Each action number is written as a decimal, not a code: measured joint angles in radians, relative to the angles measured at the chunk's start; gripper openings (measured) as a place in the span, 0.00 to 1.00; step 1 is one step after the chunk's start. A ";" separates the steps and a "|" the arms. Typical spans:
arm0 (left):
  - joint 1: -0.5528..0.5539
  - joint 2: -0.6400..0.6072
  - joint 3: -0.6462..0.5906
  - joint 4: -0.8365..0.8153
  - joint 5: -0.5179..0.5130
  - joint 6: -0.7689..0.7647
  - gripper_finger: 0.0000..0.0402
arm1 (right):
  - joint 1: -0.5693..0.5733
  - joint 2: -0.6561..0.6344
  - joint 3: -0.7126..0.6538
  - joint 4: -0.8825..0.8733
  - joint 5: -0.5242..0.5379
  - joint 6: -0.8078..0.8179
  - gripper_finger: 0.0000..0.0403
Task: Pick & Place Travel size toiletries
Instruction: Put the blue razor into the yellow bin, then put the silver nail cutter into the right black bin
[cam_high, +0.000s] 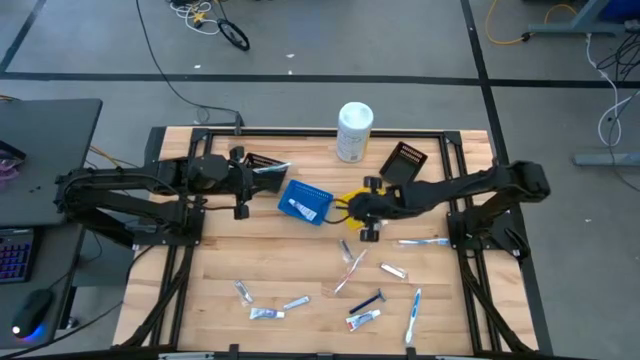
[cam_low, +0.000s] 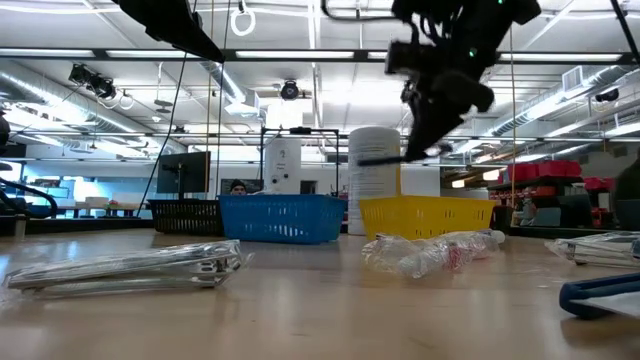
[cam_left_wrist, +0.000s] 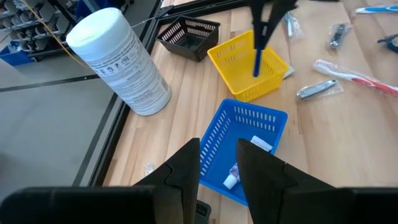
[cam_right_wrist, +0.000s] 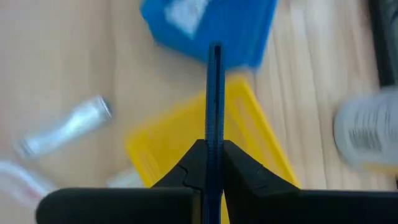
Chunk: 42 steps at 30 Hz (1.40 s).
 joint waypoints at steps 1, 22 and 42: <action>0.000 0.000 0.000 0.000 0.000 -0.001 0.28 | -0.014 0.006 -0.005 -0.016 -0.001 0.001 0.08; 0.000 0.002 0.000 0.001 0.000 -0.003 0.28 | -0.151 0.026 -0.105 0.122 -0.102 -0.041 0.31; 0.000 0.003 0.000 0.002 0.079 -0.028 0.28 | 0.145 0.051 -0.073 0.323 -0.405 0.558 0.34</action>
